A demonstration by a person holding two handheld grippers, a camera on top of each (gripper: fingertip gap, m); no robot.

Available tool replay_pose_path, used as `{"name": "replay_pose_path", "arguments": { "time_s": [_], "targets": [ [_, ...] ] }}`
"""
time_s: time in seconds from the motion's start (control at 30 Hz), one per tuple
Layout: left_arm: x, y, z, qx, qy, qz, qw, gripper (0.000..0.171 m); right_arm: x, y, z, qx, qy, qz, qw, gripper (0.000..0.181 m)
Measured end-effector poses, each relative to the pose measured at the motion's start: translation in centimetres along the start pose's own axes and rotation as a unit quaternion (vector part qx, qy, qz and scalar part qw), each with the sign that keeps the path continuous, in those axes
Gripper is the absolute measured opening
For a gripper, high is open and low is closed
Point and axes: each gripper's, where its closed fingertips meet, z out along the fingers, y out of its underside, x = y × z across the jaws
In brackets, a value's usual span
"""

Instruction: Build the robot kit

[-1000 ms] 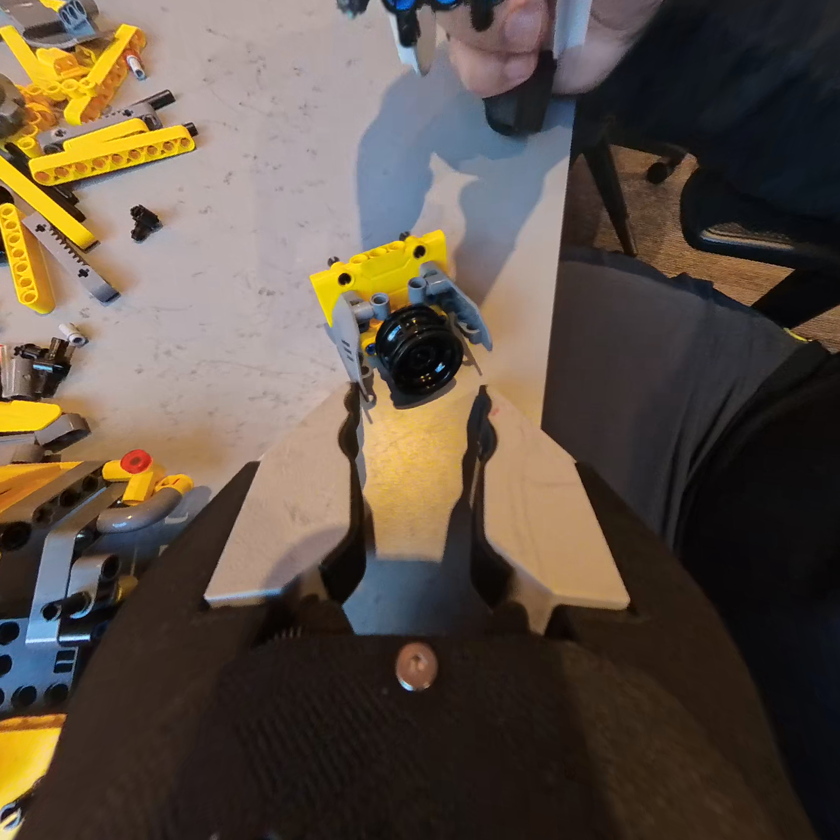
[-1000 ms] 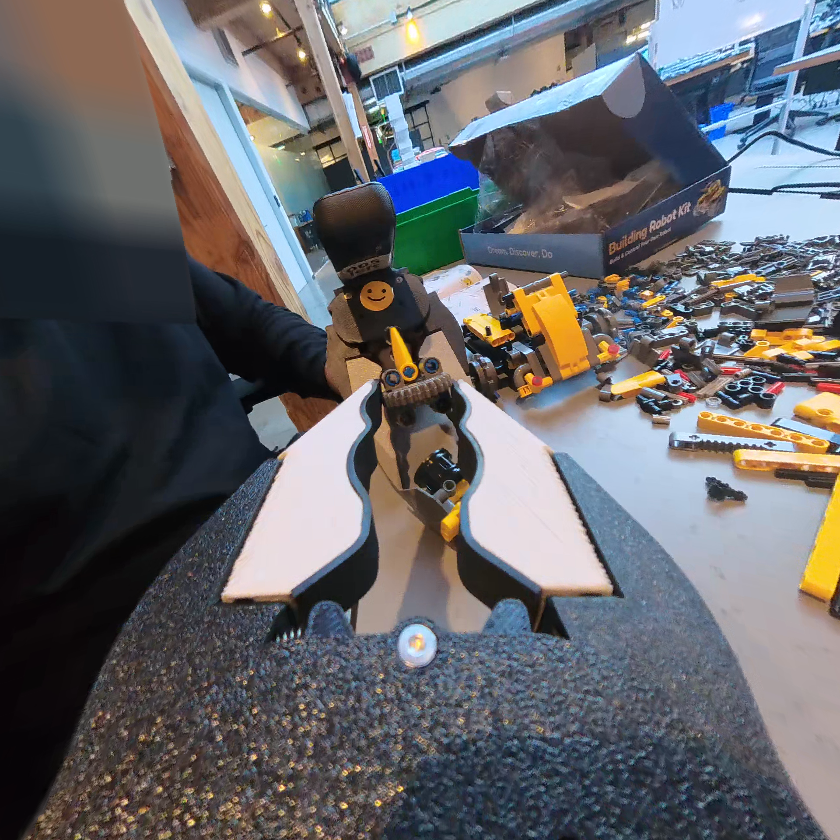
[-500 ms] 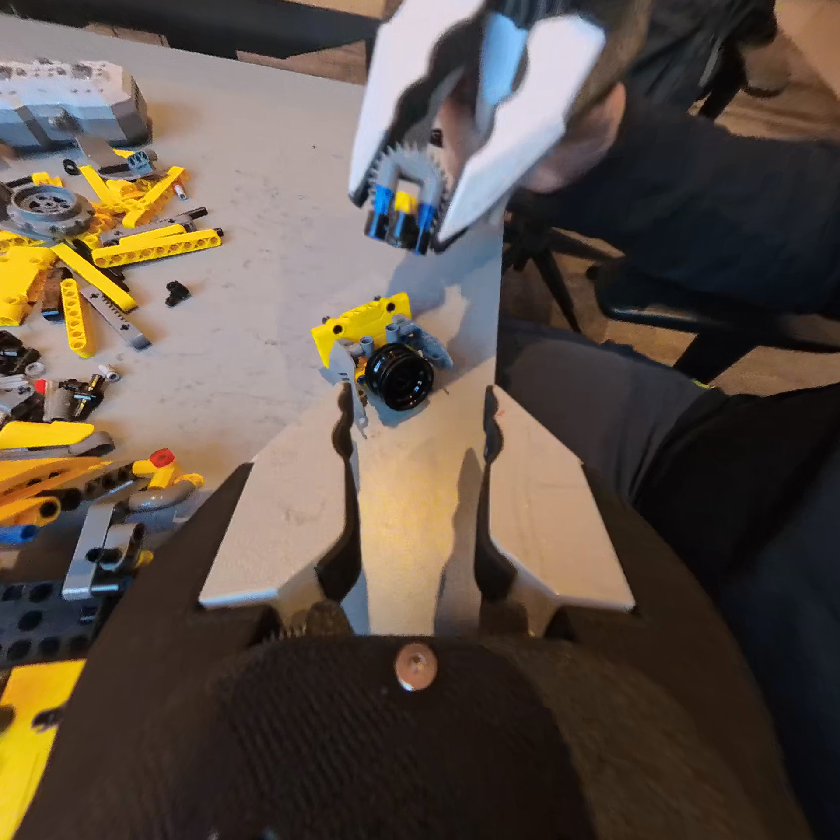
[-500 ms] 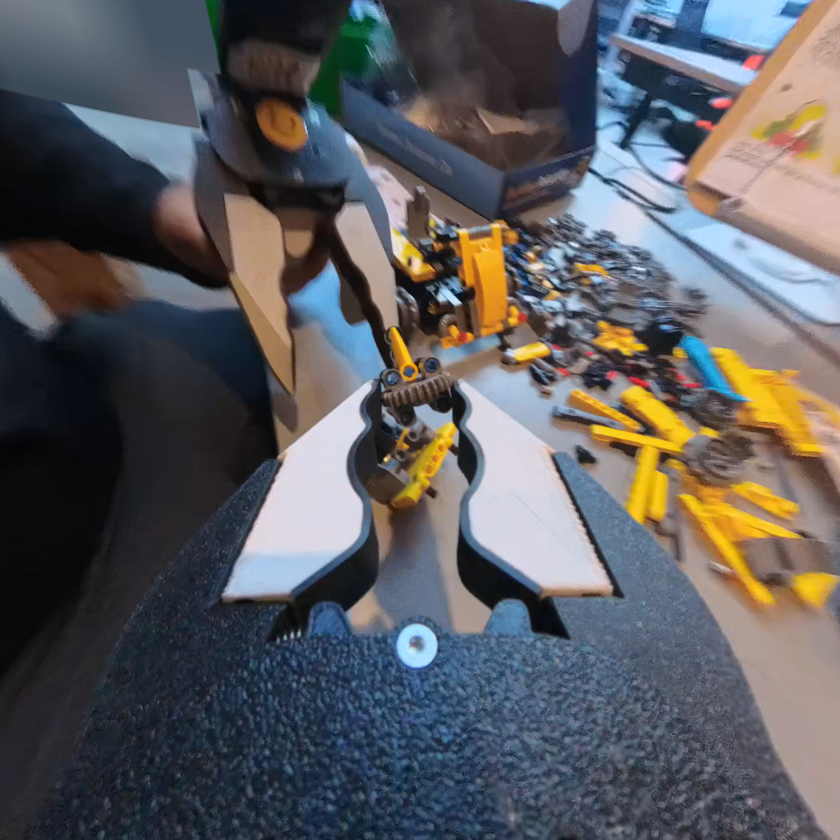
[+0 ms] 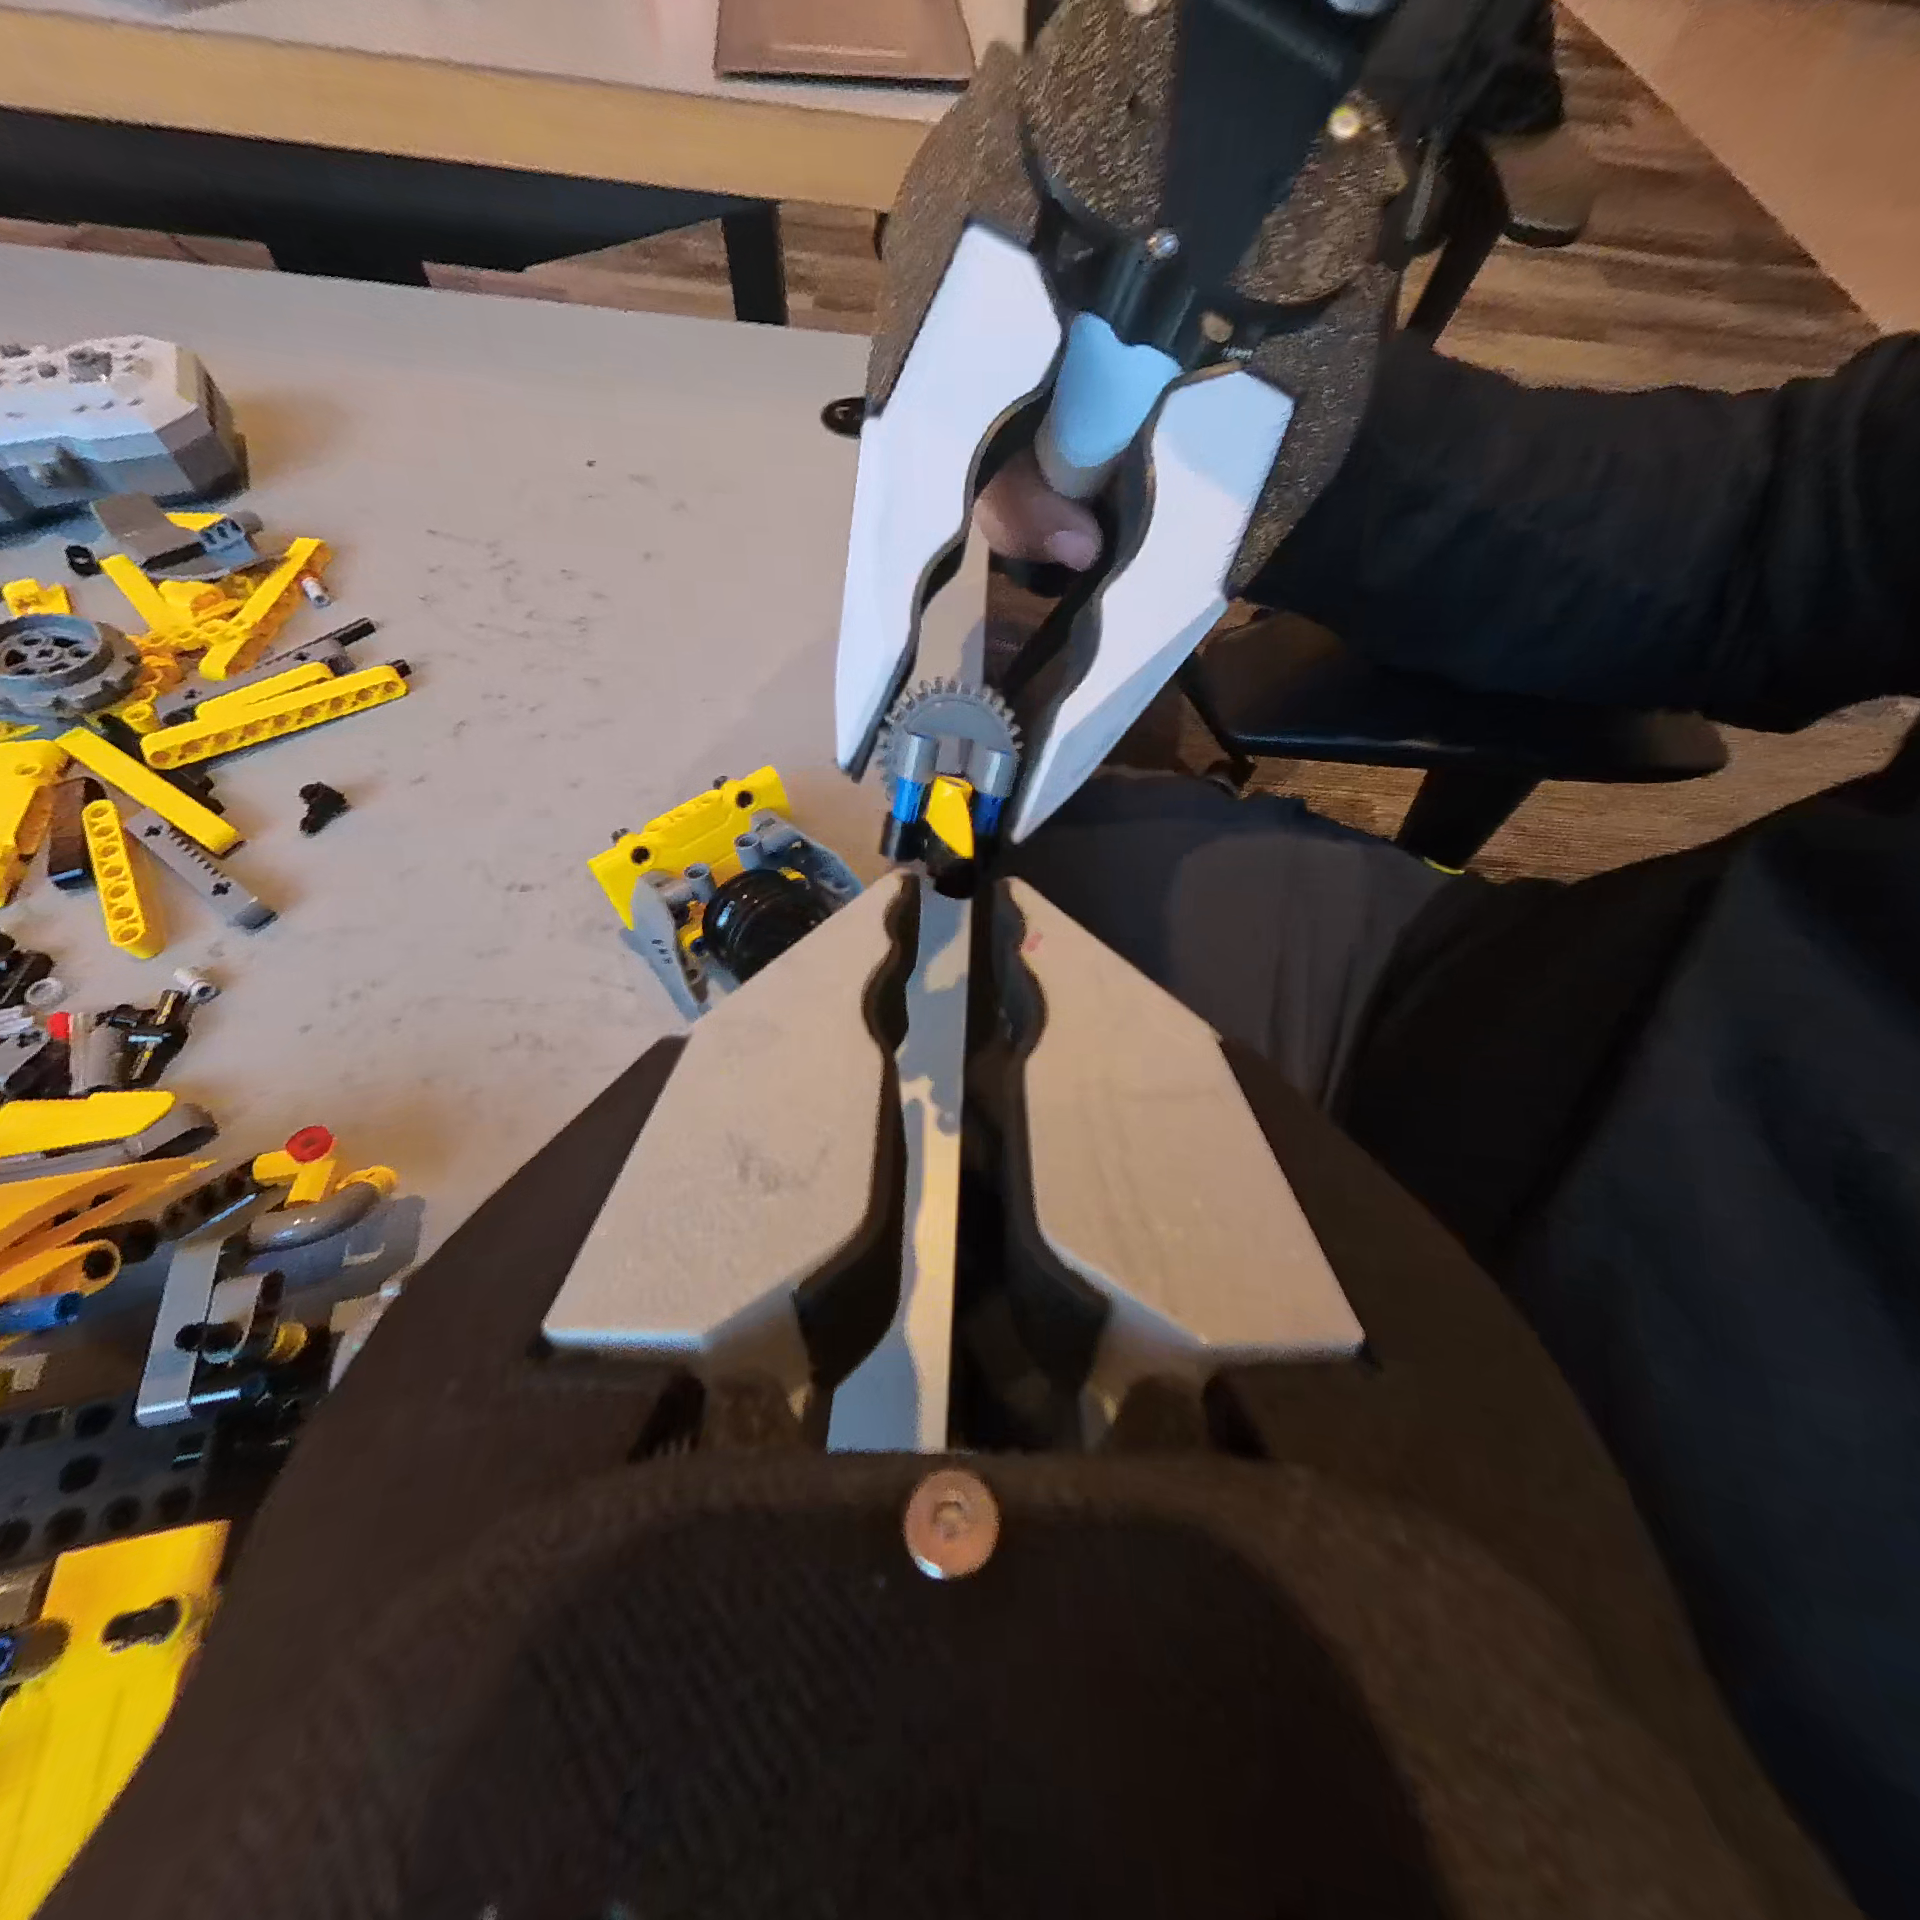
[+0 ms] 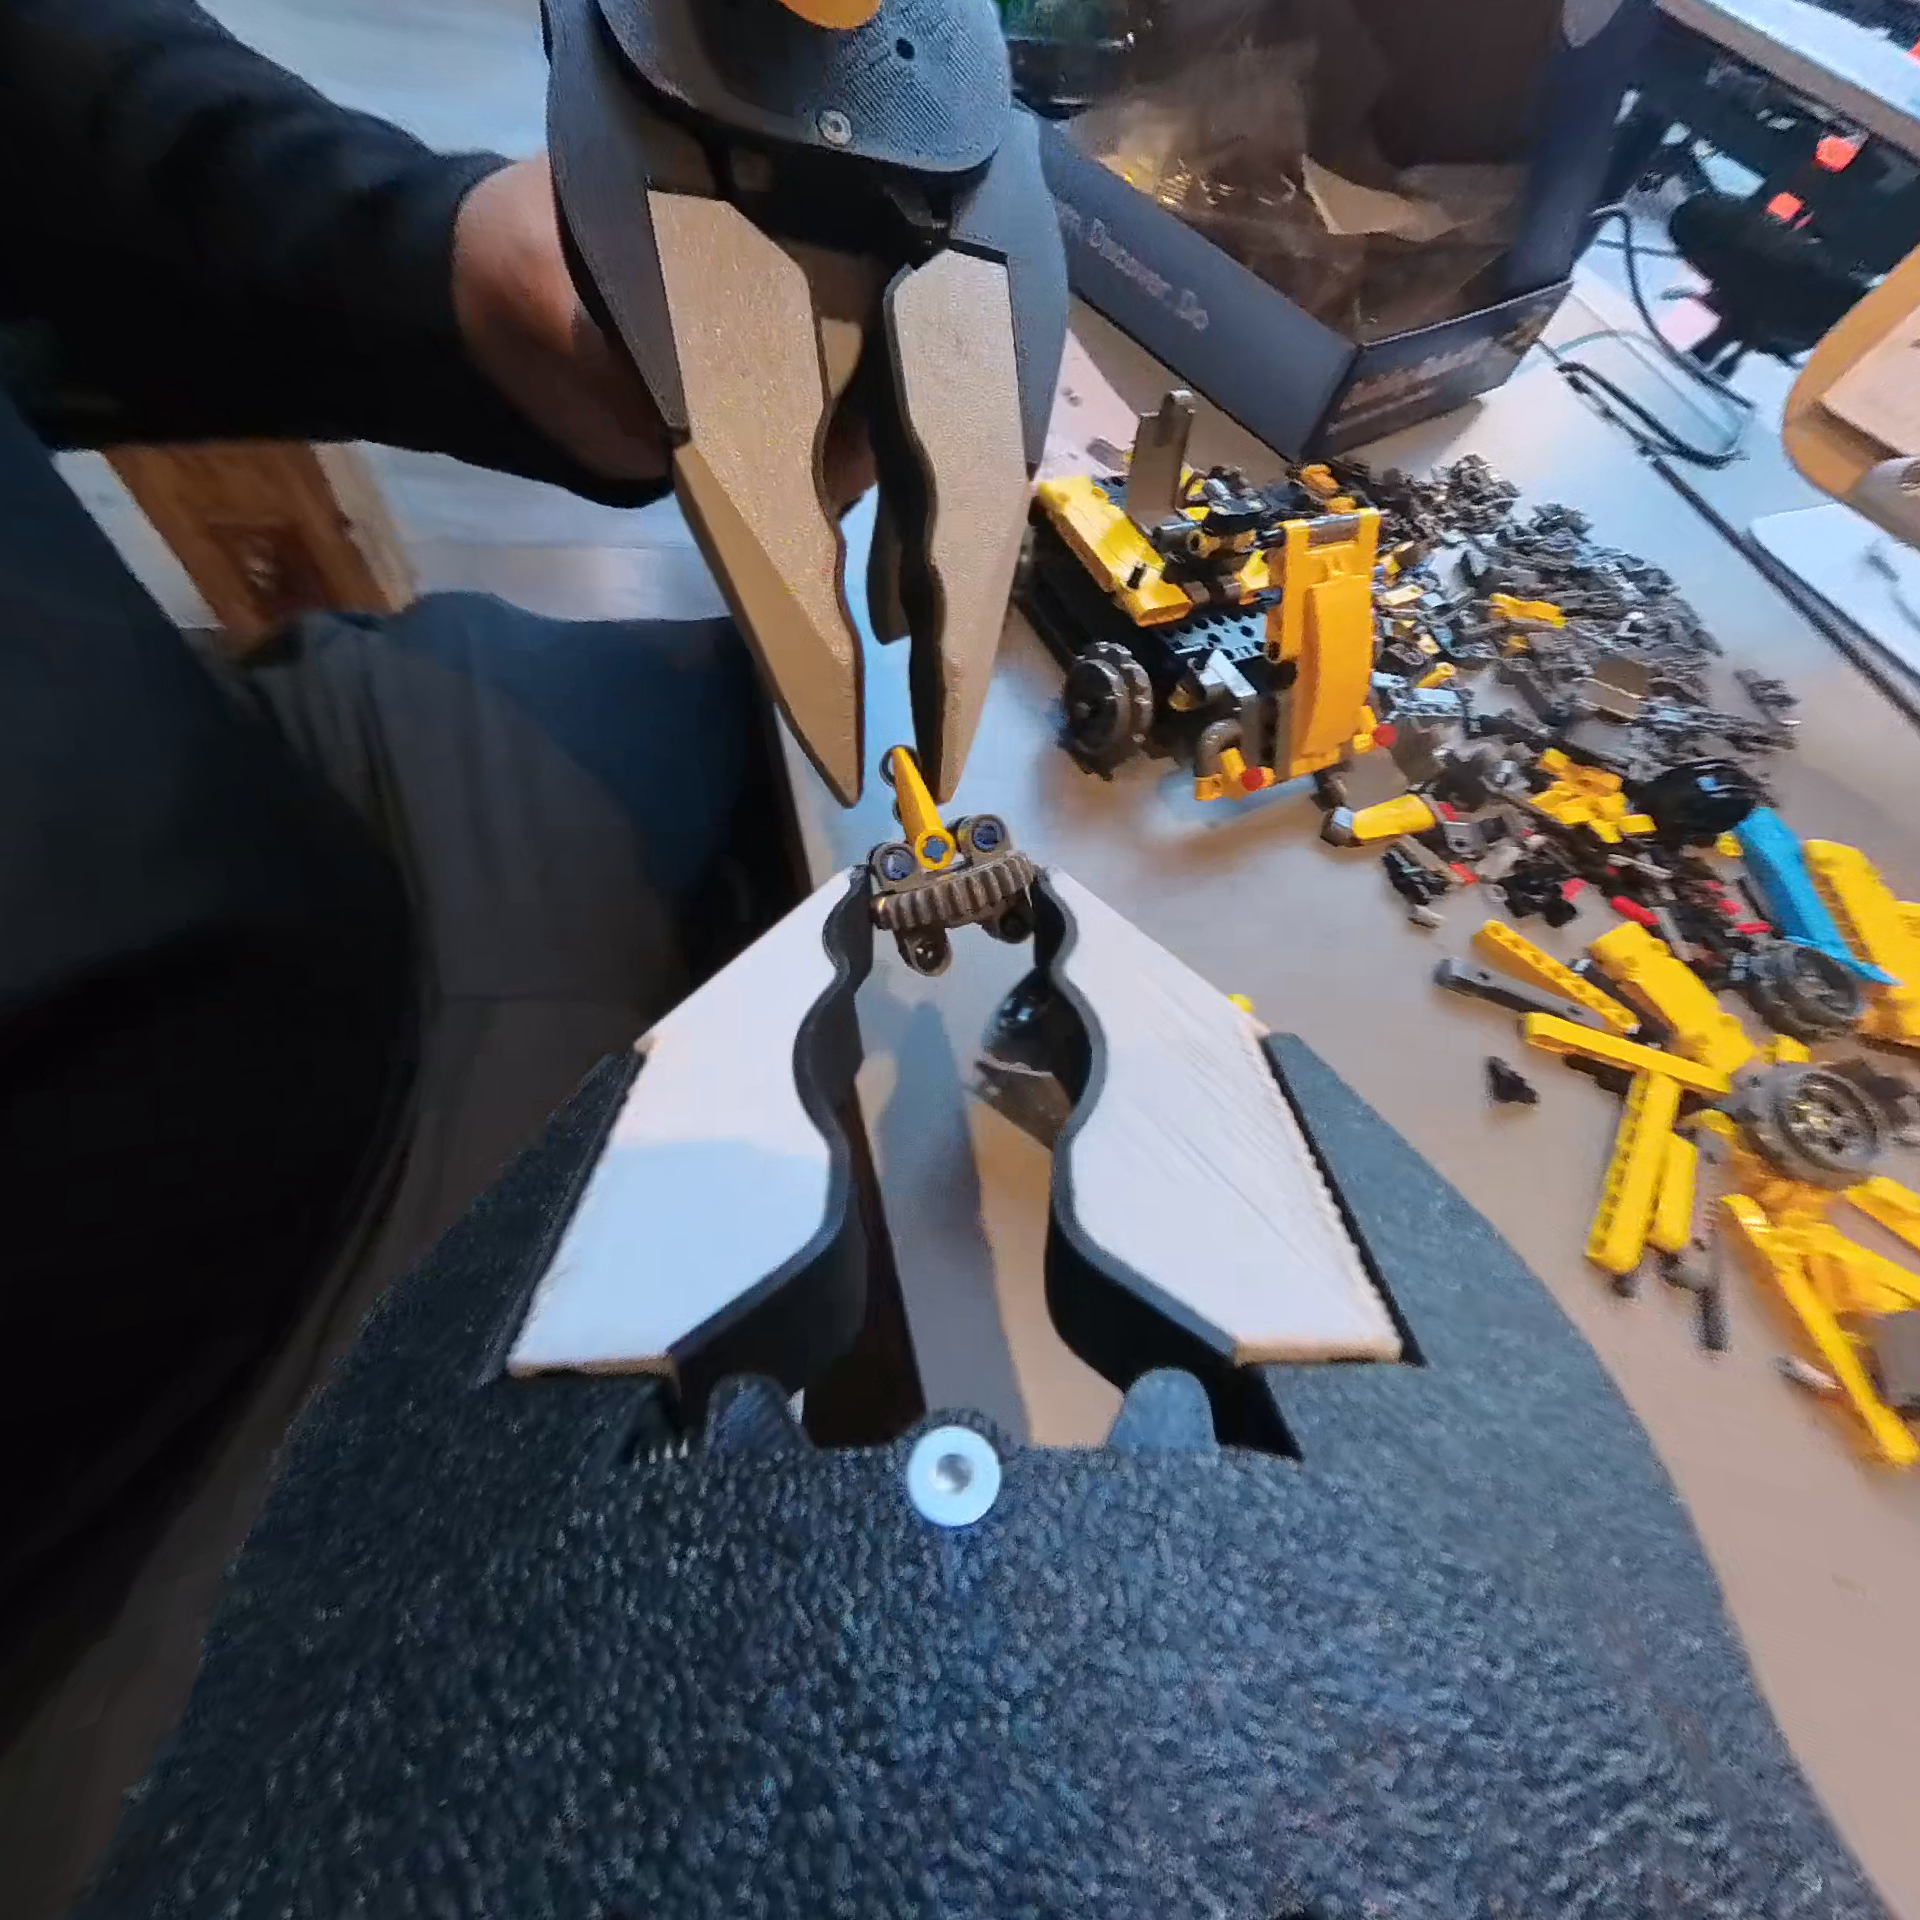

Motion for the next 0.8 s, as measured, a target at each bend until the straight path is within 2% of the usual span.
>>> {"name": "replay_pose_path", "arguments": {
  "time_s": [0.17, 0.33, 0.43, 0.6, 0.7, 0.8],
  "targets": [
    [0.8, 0.0, 0.2, -0.002, 0.007, 0.001, 1.0, 0.007, -1.0, 0.2, 0.1, -0.009, -0.04, 0.049, 0.998, 0.03],
    [1.0, -0.9, -0.2, 0.037, 0.053, -0.105, 0.992, 0.007, -1.0, -0.7, -0.4, 0.009, -0.055, 0.094, 0.994, 0.031],
    [1.3, -1.7, -0.8, 0.077, 0.101, -0.173, 0.977, 0.006, -0.9, -1.8, -0.9, 0.027, -0.07, 0.125, 0.989, 0.031],
    [1.1, -2.4, -1.3, 0.122, 0.14, -0.247, 0.951, 0.006, -0.7, -2.6, -1.0, 0.042, -0.078, 0.155, 0.984, 0.034],
    [1.4, -3.5, -2.1, 0.163, 0.185, -0.295, 0.923, 0.006, -0.8, -3.1, -1.2, 0.048, -0.056, 0.117, 0.99, 0.045],
    [1.8, -4.6, -2.7, 0.194, 0.228, -0.333, 0.894, 0.006, -0.5, -3.4, -1.1, 0.035, -0.001, 0.055, 0.998, 0.051]
  ]
}}
